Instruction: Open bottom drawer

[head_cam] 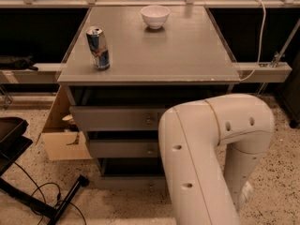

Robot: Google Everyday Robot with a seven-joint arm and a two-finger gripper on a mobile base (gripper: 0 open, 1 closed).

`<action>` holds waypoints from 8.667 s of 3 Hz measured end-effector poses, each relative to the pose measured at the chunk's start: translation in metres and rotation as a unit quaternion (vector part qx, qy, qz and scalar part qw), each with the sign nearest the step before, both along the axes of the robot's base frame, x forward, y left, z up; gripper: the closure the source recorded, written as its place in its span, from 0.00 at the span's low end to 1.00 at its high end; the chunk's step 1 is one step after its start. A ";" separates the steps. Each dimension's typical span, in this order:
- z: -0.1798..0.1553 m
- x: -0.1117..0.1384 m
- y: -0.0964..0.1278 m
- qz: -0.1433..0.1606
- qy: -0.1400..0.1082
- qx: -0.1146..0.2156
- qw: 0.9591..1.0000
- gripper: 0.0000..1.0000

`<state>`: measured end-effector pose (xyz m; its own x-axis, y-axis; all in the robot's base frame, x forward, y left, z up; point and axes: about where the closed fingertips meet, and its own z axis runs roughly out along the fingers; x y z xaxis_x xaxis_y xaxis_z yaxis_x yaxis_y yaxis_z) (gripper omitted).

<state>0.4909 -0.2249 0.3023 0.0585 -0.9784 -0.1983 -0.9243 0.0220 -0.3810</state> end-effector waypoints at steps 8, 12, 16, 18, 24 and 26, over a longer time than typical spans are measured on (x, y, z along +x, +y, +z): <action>-0.144 0.059 0.082 -0.048 0.089 -0.041 0.994 0.03; -0.144 0.045 0.110 0.020 0.143 -0.063 0.988 1.00; -0.142 0.014 0.097 0.040 0.181 -0.080 0.979 1.00; -0.140 -0.005 0.087 0.041 0.206 -0.084 0.974 1.00; -0.135 0.002 0.088 0.038 0.224 -0.076 0.971 1.00; -0.132 0.001 0.086 0.013 0.246 -0.042 0.968 0.60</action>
Offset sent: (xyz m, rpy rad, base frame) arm -0.0393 -0.0039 -0.0056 0.0084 0.0695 -0.0099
